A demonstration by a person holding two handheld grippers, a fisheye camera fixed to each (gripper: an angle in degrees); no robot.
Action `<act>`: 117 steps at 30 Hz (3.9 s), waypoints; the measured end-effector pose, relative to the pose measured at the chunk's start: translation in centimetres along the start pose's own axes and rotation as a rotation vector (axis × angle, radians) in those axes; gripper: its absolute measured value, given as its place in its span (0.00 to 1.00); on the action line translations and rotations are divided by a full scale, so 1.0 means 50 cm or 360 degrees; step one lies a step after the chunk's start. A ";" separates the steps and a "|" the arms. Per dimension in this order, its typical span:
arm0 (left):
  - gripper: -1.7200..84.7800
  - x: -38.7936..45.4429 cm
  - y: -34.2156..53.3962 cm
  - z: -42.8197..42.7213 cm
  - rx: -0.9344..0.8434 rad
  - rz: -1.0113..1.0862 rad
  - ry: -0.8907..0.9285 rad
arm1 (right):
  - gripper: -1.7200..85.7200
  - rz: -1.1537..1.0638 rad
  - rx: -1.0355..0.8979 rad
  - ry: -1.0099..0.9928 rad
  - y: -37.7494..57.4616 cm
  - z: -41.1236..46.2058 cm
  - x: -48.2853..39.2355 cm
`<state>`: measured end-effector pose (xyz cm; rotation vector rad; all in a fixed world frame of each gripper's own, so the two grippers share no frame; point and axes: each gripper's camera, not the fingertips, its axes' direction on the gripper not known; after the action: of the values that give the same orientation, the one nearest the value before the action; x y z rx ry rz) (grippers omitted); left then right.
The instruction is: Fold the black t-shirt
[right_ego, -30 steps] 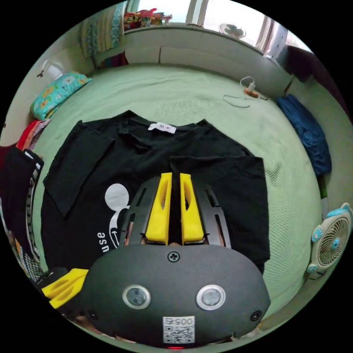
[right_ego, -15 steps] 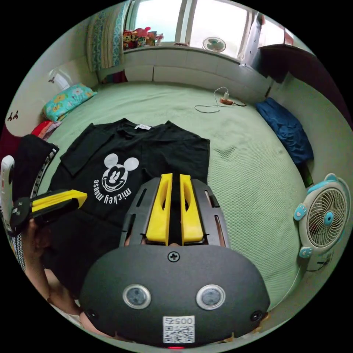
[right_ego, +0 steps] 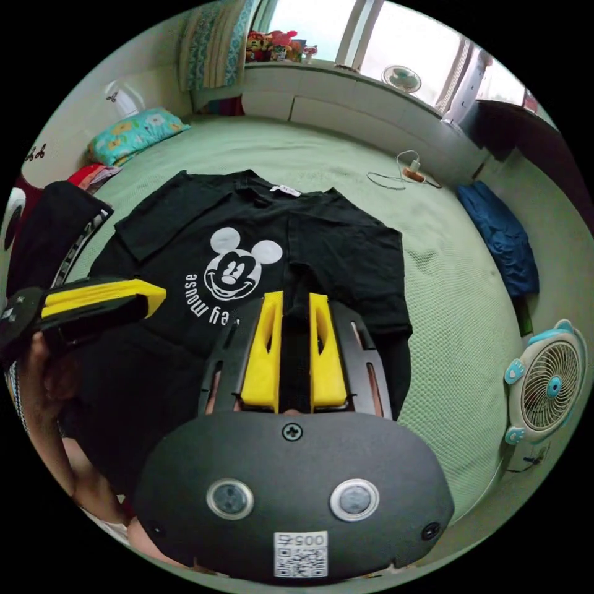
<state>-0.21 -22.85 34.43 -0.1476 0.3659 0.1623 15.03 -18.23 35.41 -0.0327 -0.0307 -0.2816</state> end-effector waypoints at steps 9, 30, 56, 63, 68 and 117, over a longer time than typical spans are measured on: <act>0.01 -0.030 -0.018 0.008 0.0008 -0.0032 0.0020 | 0.01 -0.0032 0.0070 0.0144 0.006 -0.002 -0.028; 0.02 -0.070 -0.057 0.014 0.0048 -0.0033 -0.0016 | 0.01 -0.0016 0.0084 0.0079 -0.129 0.052 -0.025; 0.07 -0.202 -0.104 -0.148 0.0446 0.0236 -0.0439 | 0.05 -0.0248 0.0341 -0.0038 -0.156 -0.056 0.124; 0.14 -0.290 -0.275 -0.099 0.0236 0.0248 -0.0546 | 0.11 -0.0052 0.0057 0.0127 -0.227 0.040 0.290; 0.12 -0.310 -0.314 -0.036 0.0085 0.0211 -0.0564 | 0.11 0.0122 -0.0098 0.0033 -0.265 0.129 0.362; 0.05 -0.222 0.837 -0.578 0.0129 -0.0149 -0.0386 | 0.08 0.0188 -0.0016 -0.0063 0.665 -0.507 0.106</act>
<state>-28.04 11.56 7.05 -0.0638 0.1231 0.0713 30.00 11.32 9.34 -0.0501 -0.0665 -0.1629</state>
